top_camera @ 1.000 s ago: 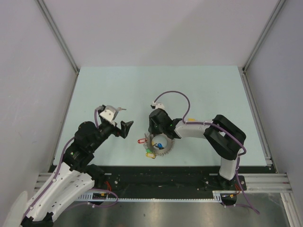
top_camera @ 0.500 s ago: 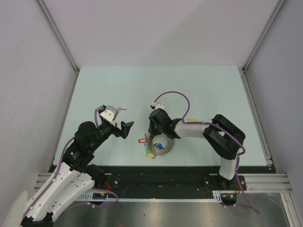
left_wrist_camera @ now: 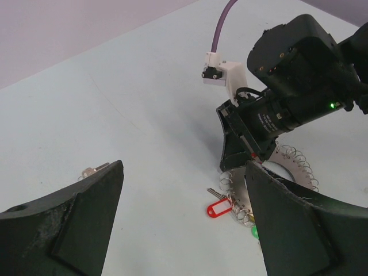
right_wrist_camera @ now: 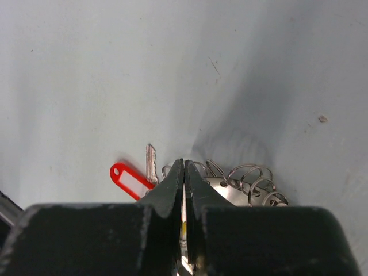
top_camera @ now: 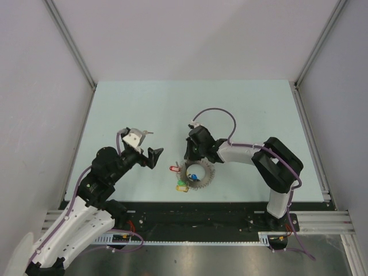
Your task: Put the keys on the keyring
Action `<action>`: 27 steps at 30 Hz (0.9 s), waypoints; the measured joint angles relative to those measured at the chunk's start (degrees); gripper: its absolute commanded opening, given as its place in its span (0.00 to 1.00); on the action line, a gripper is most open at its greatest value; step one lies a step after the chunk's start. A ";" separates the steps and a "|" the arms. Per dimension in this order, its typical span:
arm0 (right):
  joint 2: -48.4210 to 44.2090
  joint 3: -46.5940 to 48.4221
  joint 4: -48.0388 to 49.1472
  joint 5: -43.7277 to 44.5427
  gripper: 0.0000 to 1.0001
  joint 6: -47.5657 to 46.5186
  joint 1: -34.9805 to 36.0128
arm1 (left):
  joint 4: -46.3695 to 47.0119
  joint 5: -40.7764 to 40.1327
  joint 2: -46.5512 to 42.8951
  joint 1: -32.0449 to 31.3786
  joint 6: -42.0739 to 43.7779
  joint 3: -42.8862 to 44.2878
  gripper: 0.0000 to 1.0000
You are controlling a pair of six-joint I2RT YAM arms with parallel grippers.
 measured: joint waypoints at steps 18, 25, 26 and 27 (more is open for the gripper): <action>-4.46 0.15 -9.77 -4.33 0.29 -4.50 -2.01 | -0.26 1.99 3.08 0.00 0.00 0.00 0.91; -11.28 0.09 -9.97 4.26 0.47 -12.63 2.29 | -0.20 3.37 3.82 0.00 0.17 -0.02 0.91; -12.28 -0.09 -9.77 5.07 0.48 -13.73 2.58 | -0.13 4.11 4.17 0.00 0.24 -0.02 0.90; -13.53 -0.63 -9.22 5.92 0.51 -14.69 2.64 | 0.20 5.01 4.55 0.02 0.59 -0.02 0.90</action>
